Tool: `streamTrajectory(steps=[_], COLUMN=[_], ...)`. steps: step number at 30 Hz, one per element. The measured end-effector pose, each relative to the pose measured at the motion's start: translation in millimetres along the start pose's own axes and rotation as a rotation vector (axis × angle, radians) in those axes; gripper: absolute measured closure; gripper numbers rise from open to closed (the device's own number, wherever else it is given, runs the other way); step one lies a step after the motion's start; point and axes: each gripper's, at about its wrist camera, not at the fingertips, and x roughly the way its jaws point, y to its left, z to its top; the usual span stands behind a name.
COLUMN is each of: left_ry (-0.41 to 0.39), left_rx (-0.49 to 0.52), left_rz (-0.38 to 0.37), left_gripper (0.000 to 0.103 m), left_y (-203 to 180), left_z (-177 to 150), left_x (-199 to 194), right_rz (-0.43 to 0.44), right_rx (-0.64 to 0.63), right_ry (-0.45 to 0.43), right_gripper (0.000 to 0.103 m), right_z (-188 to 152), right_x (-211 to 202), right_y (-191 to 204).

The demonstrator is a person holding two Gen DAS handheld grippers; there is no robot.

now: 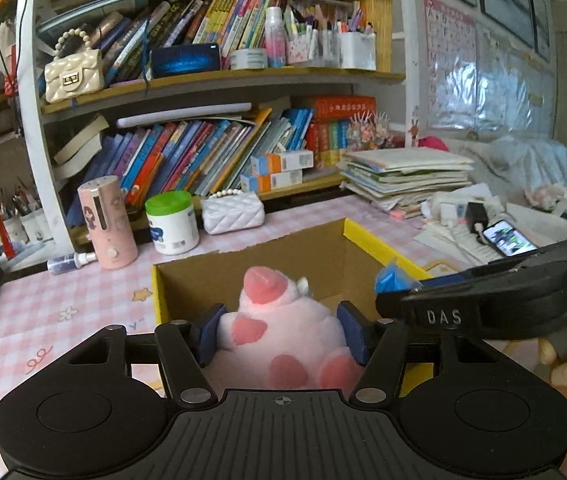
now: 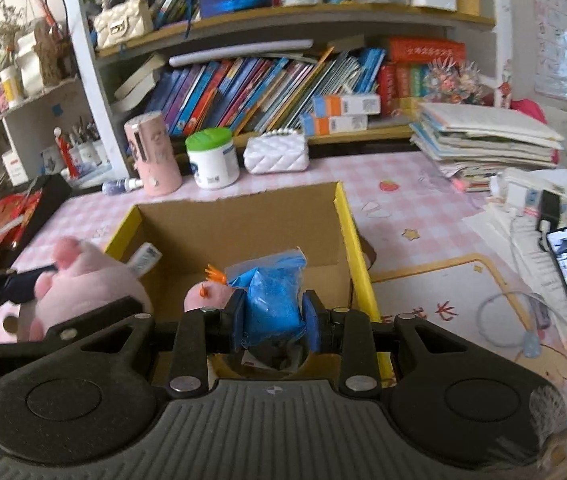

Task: Organize objects
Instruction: 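Open left gripper to drop the pig while right drops the blue toy into the box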

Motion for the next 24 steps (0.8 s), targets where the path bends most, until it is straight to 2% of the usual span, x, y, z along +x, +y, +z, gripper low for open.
streamTrajectory(steps=[6, 14, 24], left_ry=[0.055, 0.061, 0.013], left_rx=[-0.009, 0.003, -0.046], left_rz=[0.044, 0.069, 0.112], left_gripper=[0.044, 0.038, 0.019], left_y=[0.5, -1.2, 4.7], left_z=[0.7, -1.5, 2.7], left_x=[27.2, 35.5, 18.1], right_rz=[0.024, 0.04, 0.047], right_rx=[-0.018, -0.038, -0.111], right_ry=[0.042, 0.082, 0.071], right_gripper=[0.075, 0.075, 0.075], right_z=[-1.3, -1.8, 2.0], right_x=[20.3, 37.8, 51.5], right_y=[-6.3, -14.7, -11.1])
